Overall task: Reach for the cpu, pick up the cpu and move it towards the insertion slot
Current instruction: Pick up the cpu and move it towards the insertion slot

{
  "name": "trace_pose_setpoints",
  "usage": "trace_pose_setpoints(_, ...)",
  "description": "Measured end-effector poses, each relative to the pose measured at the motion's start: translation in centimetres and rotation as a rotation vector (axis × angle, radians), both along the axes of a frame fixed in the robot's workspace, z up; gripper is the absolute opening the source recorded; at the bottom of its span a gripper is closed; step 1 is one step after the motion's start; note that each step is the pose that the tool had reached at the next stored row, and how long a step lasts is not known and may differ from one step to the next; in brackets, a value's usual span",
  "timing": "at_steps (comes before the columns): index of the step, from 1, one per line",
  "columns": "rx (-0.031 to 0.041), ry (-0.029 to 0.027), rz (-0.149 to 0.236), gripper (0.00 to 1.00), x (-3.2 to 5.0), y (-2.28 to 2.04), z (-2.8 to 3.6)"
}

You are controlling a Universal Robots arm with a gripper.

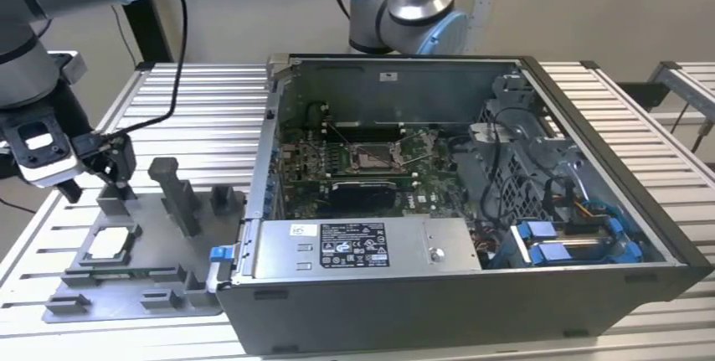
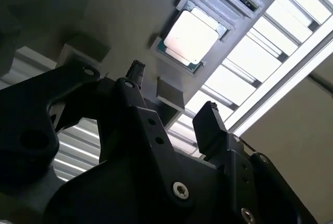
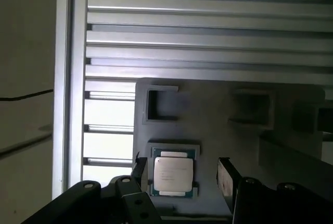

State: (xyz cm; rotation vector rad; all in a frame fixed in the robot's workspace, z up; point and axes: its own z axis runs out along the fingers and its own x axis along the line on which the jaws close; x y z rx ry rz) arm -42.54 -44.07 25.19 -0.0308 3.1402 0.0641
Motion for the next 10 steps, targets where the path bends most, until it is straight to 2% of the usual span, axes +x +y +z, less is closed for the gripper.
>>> trace_pose_setpoints(10,0.0000,0.0015,0.000,1.00,0.00,-2.08,-1.61)
